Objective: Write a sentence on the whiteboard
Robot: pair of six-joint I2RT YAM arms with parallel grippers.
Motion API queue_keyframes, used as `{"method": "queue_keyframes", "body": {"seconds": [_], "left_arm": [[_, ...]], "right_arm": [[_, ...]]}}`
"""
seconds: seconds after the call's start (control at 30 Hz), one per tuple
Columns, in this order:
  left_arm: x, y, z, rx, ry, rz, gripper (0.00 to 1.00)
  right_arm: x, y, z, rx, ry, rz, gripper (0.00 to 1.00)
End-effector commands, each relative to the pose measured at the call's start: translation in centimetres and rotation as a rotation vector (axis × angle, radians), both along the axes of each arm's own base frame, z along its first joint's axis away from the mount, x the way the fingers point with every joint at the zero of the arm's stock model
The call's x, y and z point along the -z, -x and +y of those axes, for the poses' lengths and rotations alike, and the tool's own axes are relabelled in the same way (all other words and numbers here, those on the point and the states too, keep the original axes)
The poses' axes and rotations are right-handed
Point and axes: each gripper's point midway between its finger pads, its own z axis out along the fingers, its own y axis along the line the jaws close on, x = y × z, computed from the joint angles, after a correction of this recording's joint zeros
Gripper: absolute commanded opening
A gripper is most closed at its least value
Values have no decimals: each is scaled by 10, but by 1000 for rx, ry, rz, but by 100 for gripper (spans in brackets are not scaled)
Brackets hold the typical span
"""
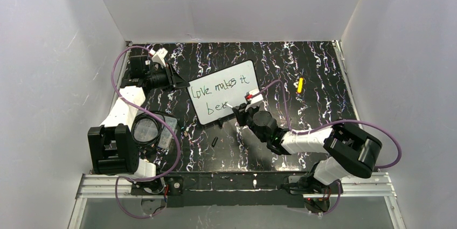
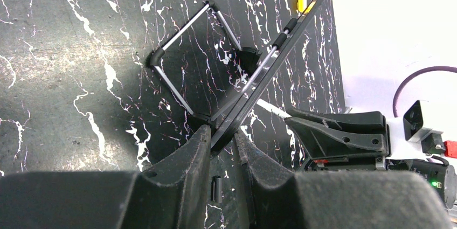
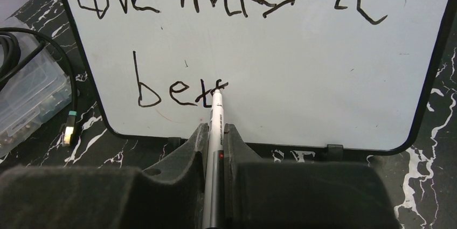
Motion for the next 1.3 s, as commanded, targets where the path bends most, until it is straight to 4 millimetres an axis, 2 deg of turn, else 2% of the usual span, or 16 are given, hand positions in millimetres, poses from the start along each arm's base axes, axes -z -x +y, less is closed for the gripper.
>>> {"method": "queue_keyframes", "body": {"seconds": [0.0, 0.7, 1.03, 1.27], "left_arm": [[-14, 4, -7, 31, 23, -18, 19], [-14, 4, -7, 30, 22, -18, 19], [-14, 4, -7, 30, 22, -20, 19], [-15, 4, -7, 29, 20, -22, 19]], "right_arm": [[6, 1, -8, 28, -15, 24, 1], [16, 4, -16, 51, -15, 61, 1], [5, -1, -24, 89, 0, 20, 1], [-17, -6, -19, 79, -33, -31, 1]]}}
